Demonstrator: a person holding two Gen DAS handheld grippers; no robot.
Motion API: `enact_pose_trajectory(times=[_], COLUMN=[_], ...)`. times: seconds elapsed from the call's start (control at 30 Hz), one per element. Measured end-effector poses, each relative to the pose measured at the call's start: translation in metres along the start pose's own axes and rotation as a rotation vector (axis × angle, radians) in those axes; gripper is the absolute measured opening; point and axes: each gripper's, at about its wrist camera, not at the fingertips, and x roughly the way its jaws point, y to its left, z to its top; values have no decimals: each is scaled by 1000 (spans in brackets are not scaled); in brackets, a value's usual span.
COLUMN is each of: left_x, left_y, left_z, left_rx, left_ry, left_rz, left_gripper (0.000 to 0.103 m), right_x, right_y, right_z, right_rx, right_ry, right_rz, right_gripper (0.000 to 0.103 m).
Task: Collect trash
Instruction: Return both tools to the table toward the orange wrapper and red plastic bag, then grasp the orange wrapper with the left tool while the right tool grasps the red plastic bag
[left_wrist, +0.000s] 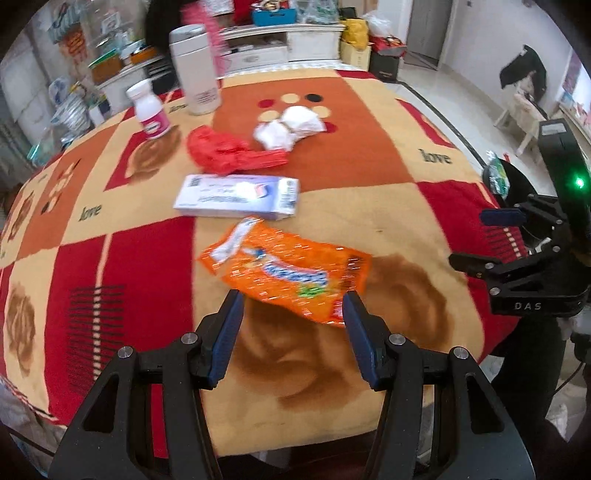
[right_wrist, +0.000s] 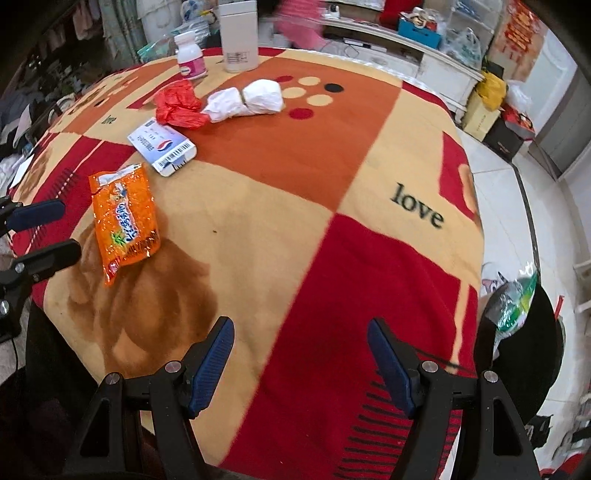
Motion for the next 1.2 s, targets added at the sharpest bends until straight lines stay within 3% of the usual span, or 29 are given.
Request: enact_pose_trajectory(times=[0.47, 0.8, 1.2], left_x=[8, 33, 67], left_y=[61, 66, 59], left_z=[-6, -2, 8], left_rx=[-141, -233, -341], left_ry=[20, 63, 64], left_rz=[23, -84, -179], left_gripper=[54, 54, 54], right_x=[8, 18, 26], right_y=[30, 48, 35], right_z=[33, 58, 72], right_rx=[-45, -55, -24], right_ry=[-14, -26, -26], right_rz=[42, 82, 82], right_gripper=[72, 72, 72])
